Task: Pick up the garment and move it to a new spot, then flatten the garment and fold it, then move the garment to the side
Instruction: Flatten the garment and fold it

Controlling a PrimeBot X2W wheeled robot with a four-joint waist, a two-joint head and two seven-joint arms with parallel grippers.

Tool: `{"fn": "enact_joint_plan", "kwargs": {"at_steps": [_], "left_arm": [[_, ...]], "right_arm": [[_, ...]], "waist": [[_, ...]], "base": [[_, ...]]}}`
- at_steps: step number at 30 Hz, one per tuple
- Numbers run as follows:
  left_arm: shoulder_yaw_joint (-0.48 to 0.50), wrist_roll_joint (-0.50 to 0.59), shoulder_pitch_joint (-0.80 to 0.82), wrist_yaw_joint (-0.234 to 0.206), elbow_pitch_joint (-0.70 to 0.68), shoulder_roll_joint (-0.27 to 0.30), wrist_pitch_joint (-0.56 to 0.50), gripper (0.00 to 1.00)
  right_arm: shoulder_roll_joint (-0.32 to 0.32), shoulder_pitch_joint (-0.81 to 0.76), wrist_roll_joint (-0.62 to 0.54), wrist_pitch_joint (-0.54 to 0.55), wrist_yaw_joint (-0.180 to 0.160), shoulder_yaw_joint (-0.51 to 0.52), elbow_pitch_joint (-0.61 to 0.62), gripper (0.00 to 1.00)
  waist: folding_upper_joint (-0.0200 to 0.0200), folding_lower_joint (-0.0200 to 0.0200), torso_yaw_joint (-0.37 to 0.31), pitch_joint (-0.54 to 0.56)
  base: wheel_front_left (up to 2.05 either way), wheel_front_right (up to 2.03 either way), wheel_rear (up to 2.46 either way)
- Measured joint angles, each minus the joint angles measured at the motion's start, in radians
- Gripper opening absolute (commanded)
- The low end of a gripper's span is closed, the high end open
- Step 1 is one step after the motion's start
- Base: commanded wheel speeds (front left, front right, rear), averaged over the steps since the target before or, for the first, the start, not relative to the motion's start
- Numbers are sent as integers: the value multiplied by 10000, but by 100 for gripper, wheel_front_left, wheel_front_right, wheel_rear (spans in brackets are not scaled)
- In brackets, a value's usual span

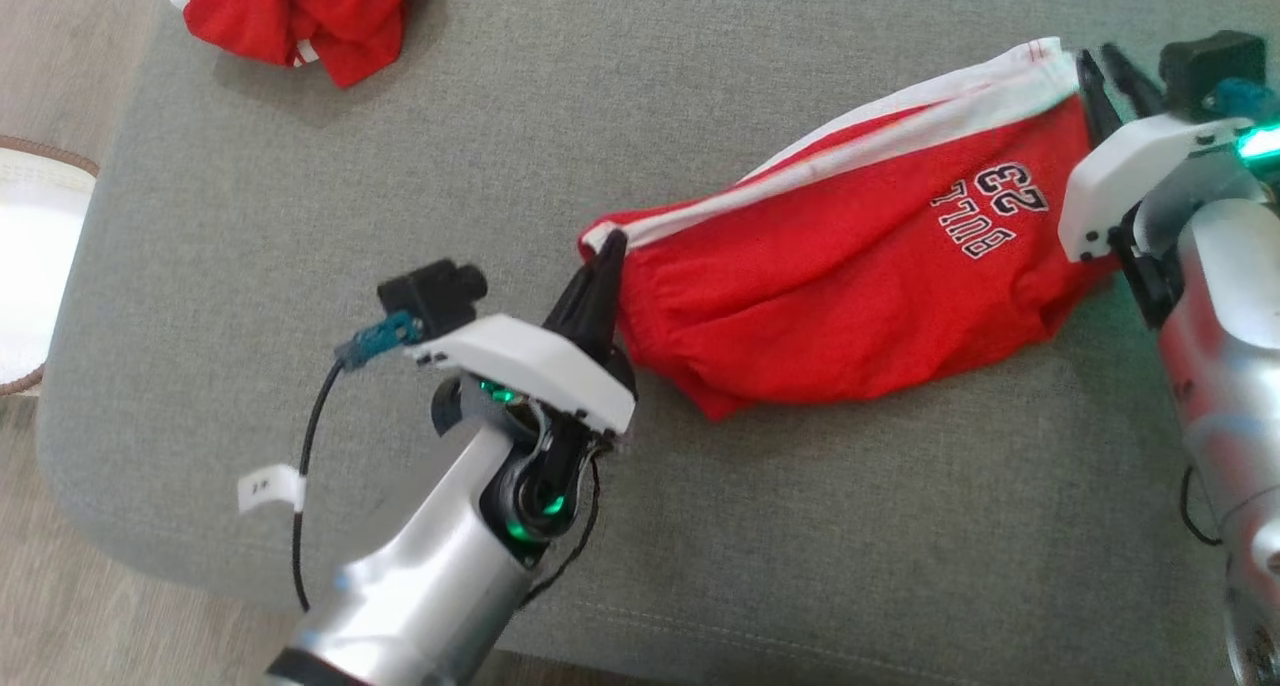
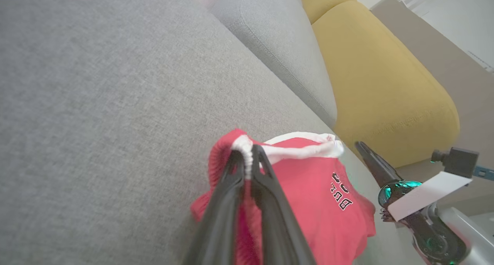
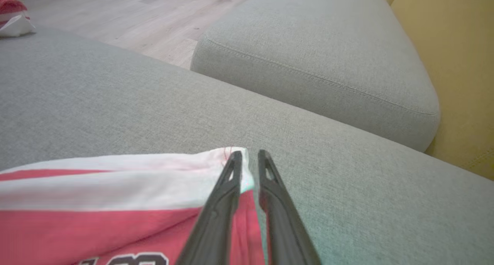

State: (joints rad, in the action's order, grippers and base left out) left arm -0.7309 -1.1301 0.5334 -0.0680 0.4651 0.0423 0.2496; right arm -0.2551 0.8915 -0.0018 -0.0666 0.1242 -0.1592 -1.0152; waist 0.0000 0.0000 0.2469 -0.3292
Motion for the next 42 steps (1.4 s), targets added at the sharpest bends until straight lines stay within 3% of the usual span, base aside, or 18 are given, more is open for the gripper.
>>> {"fn": "enact_joint_plan", "kwargs": {"at_steps": [14, 23, 28, 35, 42], "left_arm": [[-96, 1716, 153, -178, 817, 113, 0, 100], [25, 2615, -1204, -391, -219, 1020, 0, 100], [316, 3149, -1820, -779, -1216, 1354, 0, 100], [1047, 3613, -2488, -1275, -2324, 1469, 0, 100], [1582, 3956, -2803, -1434, -2938, 1519, 0, 100]], "right_arm": [[385, 432, -150, -1118, 0, 81, -1210, 100], [337, 406, 575, -1145, 0, -456, -1674, 100], [176, 402, 1204, -485, 0, -968, -1894, 100], [-65, 372, 2372, 1346, 0, -1768, -2107, 100], [-594, 105, 3530, 2855, 0, -2357, -1866, 100]], "waist": [[0, 0, -264, 377], [0, -1, -331, 954], [0, -2, -266, 1128], [0, -1, 50, 972], [0, 0, 371, 783]], "base": [[0, 0, 0], [0, 0, 0], [0, 0, 0], [0, 0, 0], [0, 0, 0]]}}
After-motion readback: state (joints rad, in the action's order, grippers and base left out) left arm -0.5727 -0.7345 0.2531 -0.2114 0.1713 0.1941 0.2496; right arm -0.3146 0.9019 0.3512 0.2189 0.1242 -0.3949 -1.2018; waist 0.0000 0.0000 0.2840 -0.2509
